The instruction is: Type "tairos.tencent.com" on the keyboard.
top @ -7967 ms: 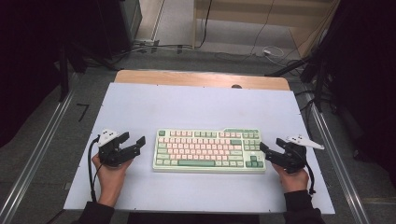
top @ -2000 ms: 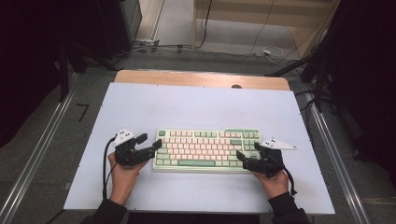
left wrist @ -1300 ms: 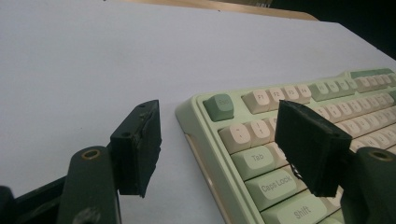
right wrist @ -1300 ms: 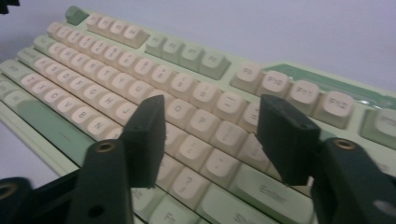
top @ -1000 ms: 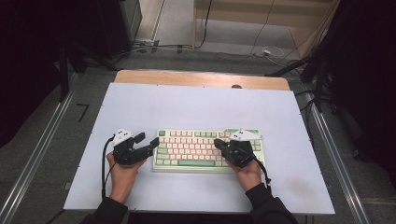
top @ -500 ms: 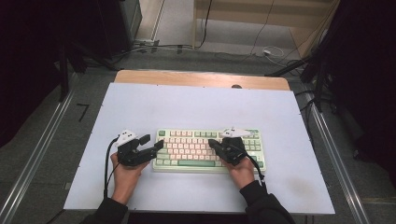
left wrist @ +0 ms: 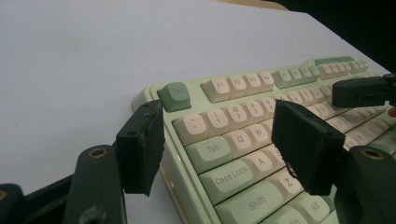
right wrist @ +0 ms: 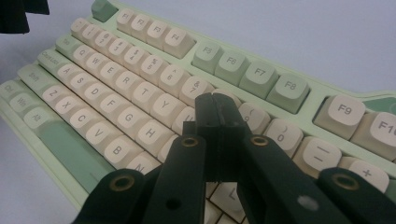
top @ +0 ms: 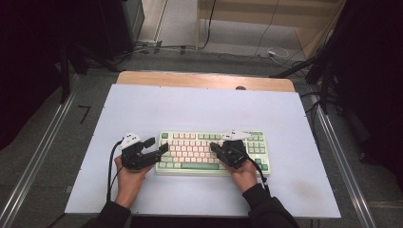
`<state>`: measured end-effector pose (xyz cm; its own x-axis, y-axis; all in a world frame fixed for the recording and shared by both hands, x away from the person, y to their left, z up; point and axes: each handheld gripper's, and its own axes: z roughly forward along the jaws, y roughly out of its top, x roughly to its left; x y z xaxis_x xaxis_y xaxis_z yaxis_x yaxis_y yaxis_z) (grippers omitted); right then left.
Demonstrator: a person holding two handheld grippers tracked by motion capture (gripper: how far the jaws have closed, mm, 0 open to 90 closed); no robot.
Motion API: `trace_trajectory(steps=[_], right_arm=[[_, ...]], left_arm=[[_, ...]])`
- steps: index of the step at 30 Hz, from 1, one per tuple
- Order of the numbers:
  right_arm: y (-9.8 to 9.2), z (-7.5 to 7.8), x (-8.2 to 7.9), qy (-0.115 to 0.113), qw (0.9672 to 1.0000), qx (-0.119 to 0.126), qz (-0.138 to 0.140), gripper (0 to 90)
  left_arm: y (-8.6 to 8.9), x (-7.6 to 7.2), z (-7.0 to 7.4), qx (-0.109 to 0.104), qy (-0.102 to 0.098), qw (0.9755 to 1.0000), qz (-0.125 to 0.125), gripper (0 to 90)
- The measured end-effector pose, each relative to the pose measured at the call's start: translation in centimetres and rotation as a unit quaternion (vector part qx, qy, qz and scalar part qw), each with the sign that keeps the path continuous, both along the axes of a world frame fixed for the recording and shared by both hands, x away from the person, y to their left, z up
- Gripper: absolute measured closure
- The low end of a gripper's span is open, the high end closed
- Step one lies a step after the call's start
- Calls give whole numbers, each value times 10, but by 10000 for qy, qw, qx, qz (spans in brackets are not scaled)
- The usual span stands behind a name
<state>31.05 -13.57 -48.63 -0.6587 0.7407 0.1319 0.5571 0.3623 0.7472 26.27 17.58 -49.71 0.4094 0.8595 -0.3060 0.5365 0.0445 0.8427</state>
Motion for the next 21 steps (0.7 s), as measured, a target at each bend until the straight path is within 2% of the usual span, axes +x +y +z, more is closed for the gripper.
trace_trajectory(steps=[18,21], right_arm=[[1,-1,0,8,10000,-70,-19,876],[2,-3,2,66,9998,-162,-25,876]], left_arm=[[-2,-1,-1,1,15,10000,-32,354],[-2,-2,0,1,8,10000,-44,354]])
